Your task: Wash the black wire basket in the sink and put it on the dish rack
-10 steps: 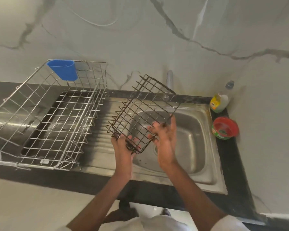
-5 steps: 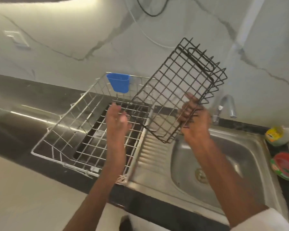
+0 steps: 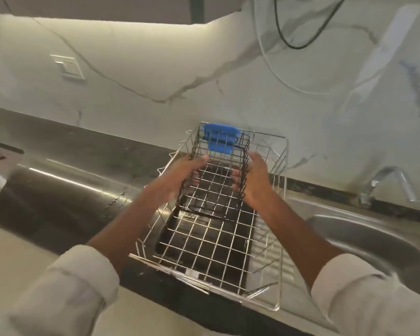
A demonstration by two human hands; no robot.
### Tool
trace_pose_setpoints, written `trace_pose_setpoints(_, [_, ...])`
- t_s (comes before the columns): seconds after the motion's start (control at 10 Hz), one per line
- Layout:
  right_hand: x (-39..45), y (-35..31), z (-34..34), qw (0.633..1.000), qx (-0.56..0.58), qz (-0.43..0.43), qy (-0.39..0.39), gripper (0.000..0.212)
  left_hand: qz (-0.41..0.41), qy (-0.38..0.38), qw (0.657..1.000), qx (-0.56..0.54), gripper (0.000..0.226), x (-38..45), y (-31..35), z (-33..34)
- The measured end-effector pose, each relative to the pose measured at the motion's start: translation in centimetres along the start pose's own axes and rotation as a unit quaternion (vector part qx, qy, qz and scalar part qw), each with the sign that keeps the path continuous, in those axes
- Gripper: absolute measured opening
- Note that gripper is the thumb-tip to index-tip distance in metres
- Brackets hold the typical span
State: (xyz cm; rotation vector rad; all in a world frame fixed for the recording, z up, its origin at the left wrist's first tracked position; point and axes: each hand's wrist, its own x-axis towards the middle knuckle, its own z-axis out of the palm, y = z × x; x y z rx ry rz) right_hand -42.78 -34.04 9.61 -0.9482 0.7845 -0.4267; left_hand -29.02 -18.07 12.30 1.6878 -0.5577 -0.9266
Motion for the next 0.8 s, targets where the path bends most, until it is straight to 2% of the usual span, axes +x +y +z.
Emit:
trace_pose_setpoints(0.1, [0.8,3.5,0.7,0.992,-0.122,0.014,0.011,0.079,-0.063,-0.007,0.998,0.020,0.085,2.7,-4.2,0.0])
trace_pose_setpoints(0.2, [1.3,5.0,0.5,0.989,-0.136,0.049,0.033,0.077,-0.086,-0.012,0.996,0.028,0.089,3.8,-6.3,0.5])
trace_pose_setpoints(0.4, [2.2,7.3,0.1,0.976,-0.180,0.093,0.082,0.074,-0.112,0.008,0.992,0.059,0.079,4.3,-8.8,1.9])
trace_pose_setpoints(0.6, [3.5,8.1,-0.1,0.965,-0.210,0.104,0.115,0.077,-0.096,0.000,0.991,0.098,0.082,5.8,-10.5,1.5])
trace_pose_setpoints(0.7, [2.7,6.9,-0.2,0.944,-0.291,0.058,0.144,0.071,-0.023,0.059,0.977,0.203,0.090,6.4,-11.0,1.5])
trace_pose_setpoints(0.8, [1.7,4.5,-0.7,0.909,-0.366,-0.063,0.187,0.061,0.041,0.141,0.950,0.276,0.100,6.2,-8.9,2.2])
